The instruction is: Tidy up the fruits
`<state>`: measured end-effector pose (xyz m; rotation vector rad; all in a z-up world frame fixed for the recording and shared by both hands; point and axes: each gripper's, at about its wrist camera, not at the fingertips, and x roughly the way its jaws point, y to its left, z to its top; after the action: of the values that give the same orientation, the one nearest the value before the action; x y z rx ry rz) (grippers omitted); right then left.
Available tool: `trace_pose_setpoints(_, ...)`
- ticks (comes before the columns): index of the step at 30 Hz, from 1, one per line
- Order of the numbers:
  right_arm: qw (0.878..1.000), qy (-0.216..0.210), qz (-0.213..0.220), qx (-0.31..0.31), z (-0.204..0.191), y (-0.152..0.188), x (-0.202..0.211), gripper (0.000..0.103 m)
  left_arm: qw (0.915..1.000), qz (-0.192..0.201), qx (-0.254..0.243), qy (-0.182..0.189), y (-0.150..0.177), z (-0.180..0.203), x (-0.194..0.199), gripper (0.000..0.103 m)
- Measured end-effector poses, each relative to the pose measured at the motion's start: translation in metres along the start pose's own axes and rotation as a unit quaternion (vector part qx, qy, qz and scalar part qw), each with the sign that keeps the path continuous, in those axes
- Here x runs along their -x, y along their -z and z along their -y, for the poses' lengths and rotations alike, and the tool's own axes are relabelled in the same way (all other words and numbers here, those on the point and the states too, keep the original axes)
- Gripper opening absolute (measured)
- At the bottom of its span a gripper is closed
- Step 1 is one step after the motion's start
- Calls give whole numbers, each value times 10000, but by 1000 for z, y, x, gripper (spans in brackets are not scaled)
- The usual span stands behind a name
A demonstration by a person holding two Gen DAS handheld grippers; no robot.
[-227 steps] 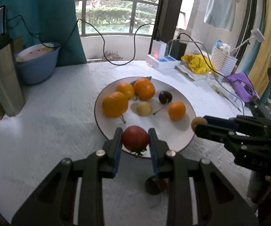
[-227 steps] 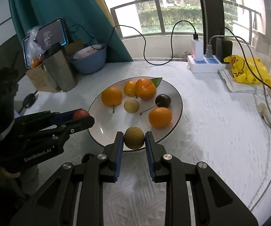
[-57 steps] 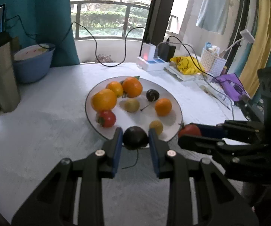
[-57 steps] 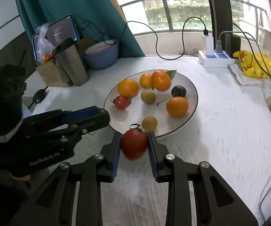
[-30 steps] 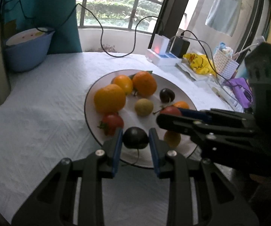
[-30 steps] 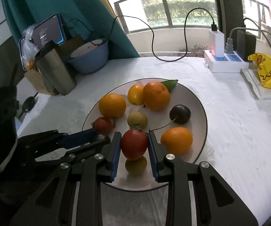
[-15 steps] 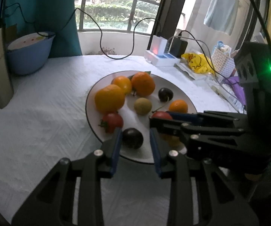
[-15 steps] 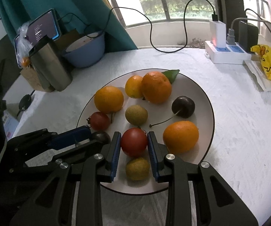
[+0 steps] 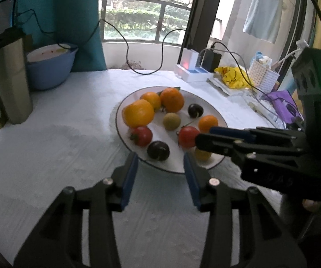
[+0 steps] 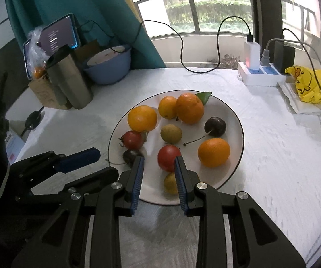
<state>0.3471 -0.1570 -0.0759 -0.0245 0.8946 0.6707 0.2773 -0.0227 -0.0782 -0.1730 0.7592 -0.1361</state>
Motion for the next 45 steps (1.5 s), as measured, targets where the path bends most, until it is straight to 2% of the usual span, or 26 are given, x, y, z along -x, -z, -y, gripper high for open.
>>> trace_pose_setpoints(14,9995,193,209,104,-23,19,42,30,9996,269,-9,-73,16,6,45,45)
trace_pose_setpoints(32,9978,446,454,168,-49,59,94,34,9976,661,97,-202,46,10,105,46)
trace_pose_setpoints(35,9970,502,565,185,-54,66,107,47,9970,740,41,-205,50,14,116,49)
trace_pose_setpoints(36,9967,499,611,178,-56,67,112,47,9970,751,2,-195,51,15,119,54)
trace_pose_setpoints(37,9963,522,663,177,-57,68,117,47,9968,772,-25,-188,53,16,123,67)
trace_pose_setpoints(39,9952,570,777,185,-61,71,128,47,9965,825,-24,-104,55,17,131,80)
trace_pose_setpoints(44,9920,701,1028,197,-67,74,152,47,9946,1016,-92,-168,54,23,150,83)
trace_pose_setpoints(45,9910,744,1092,216,-69,74,158,47,9940,1071,-121,-207,53,24,155,86)
